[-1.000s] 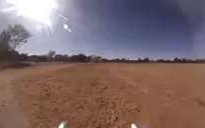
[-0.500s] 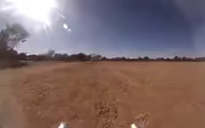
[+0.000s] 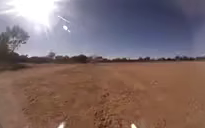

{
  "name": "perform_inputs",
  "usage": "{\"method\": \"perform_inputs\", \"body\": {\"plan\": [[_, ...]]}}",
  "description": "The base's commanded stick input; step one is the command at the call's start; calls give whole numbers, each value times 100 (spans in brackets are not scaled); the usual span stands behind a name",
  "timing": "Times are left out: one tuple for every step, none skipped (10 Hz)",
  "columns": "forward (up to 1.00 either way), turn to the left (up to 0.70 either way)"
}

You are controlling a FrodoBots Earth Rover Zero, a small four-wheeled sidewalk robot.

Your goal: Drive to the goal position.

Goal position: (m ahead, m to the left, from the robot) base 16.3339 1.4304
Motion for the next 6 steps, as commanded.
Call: {"method": "perform_inputs", "body": {"plan": [[50, 0], [50, 0], [50, 0], [50, 0], [50, 0], [50, 0]]}}
